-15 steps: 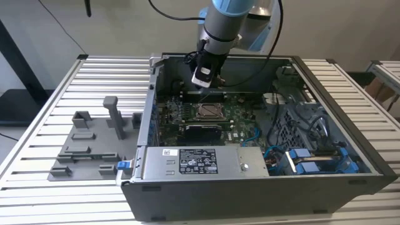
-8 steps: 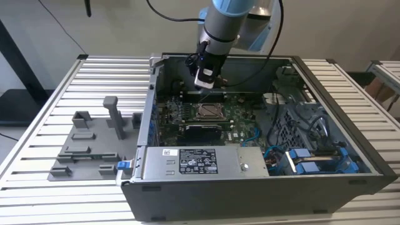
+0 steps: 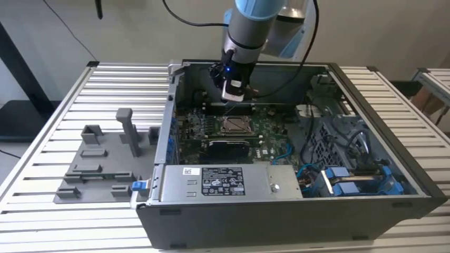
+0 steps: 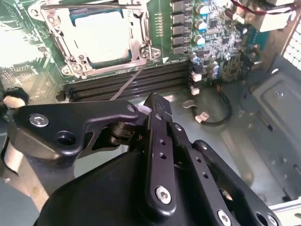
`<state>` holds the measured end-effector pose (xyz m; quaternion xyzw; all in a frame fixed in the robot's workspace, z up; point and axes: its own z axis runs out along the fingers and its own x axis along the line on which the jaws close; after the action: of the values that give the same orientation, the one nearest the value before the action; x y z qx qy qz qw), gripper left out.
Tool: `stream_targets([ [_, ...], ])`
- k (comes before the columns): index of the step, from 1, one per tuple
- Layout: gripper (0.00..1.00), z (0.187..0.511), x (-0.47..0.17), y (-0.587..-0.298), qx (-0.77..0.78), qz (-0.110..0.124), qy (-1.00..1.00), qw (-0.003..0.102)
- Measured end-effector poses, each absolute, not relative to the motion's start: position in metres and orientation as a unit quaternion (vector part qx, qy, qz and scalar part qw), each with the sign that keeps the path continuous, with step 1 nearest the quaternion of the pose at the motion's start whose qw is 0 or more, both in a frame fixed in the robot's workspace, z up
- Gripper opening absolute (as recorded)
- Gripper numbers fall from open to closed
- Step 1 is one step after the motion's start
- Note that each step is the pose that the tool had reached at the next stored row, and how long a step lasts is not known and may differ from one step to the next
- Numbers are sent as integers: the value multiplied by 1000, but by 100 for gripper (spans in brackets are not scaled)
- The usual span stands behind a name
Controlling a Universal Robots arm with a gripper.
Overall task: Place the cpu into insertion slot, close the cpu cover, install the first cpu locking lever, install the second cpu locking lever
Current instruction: 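Install the first cpu locking lever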
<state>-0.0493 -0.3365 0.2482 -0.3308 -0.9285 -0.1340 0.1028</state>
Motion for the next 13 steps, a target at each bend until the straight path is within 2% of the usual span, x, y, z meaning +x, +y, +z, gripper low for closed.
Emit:
stream_targets([
  [13,11,245,-49,-337,-247,-143,-955,86],
])
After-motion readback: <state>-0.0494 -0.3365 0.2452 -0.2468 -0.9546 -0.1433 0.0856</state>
